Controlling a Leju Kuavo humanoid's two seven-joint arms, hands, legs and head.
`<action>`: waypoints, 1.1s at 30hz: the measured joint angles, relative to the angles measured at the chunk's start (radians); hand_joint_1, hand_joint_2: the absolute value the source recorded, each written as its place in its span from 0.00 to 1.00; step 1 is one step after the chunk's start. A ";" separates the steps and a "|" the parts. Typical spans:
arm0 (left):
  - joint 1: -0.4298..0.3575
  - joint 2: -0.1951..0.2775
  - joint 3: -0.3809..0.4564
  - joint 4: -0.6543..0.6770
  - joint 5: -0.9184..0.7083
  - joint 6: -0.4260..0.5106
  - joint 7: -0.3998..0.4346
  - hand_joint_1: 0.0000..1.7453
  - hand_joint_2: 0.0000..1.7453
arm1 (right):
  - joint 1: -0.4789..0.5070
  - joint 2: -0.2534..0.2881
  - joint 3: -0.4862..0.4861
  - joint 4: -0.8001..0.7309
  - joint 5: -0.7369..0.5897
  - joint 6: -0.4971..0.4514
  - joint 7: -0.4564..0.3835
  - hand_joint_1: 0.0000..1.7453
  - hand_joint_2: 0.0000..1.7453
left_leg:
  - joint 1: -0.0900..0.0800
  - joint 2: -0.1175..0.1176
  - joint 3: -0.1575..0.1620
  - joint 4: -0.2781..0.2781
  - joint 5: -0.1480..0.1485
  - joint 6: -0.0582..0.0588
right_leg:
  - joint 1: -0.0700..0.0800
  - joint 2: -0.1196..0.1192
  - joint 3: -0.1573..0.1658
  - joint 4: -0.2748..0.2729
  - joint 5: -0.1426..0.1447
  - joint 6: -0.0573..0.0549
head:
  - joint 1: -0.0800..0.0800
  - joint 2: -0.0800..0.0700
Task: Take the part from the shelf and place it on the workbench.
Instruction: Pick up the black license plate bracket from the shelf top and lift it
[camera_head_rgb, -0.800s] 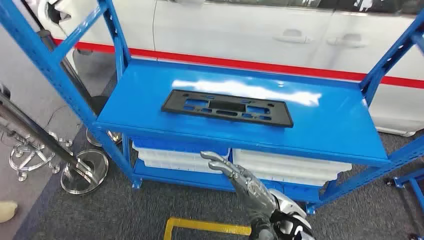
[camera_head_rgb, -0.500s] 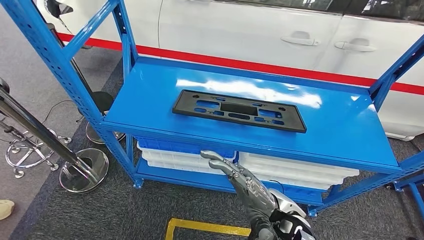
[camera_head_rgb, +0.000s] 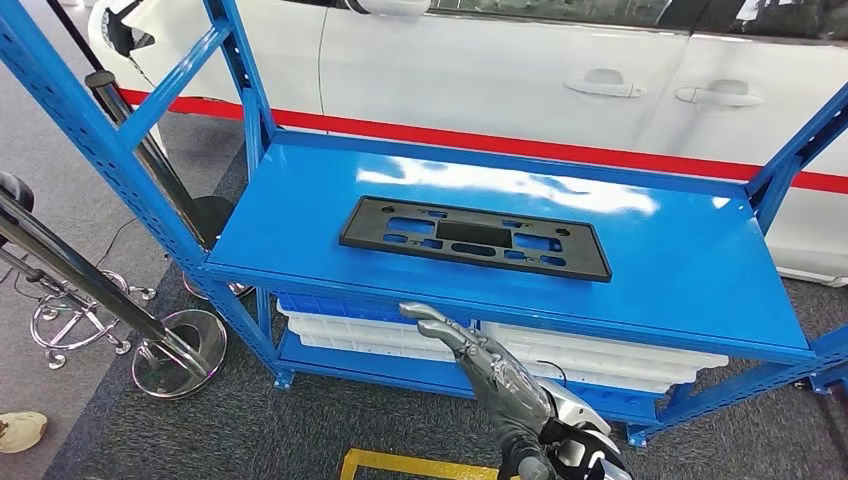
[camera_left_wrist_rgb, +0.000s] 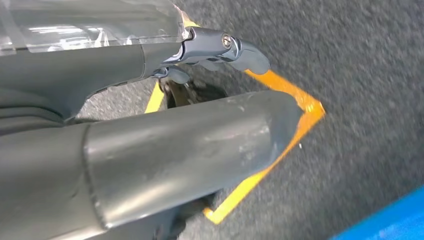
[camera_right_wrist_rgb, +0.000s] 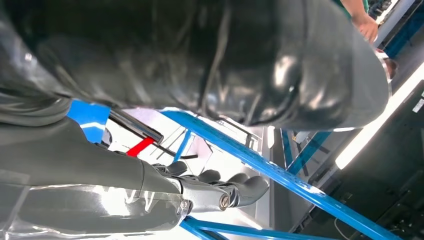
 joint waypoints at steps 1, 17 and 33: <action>0.001 0.001 -0.002 0.000 -0.002 0.003 0.001 0.00 0.00 | 0.001 0.000 0.000 0.000 0.000 0.001 0.000 0.00 0.00 | 0.004 0.001 0.002 -0.019 0.027 -0.007 | -0.003 0.000 0.000 0.010 -0.008 0.008 | 0.000 0.000; 0.000 0.005 -0.020 0.000 -0.015 0.011 -0.004 0.00 0.00 | 0.007 0.003 0.000 -0.001 0.001 0.003 -0.006 0.00 0.00 | 0.013 -0.003 0.072 -0.197 0.114 0.039 | -0.019 0.008 -0.141 0.302 -0.126 0.067 | 0.001 0.000; -0.004 0.011 -0.035 0.001 -0.017 0.024 -0.021 0.00 0.00 | 0.017 0.011 -0.004 0.011 -0.079 0.051 0.009 0.00 0.00 | 0.009 -0.007 0.022 -0.070 0.067 0.005 | 0.001 0.027 -0.033 0.059 -0.023 0.019 | 0.001 0.000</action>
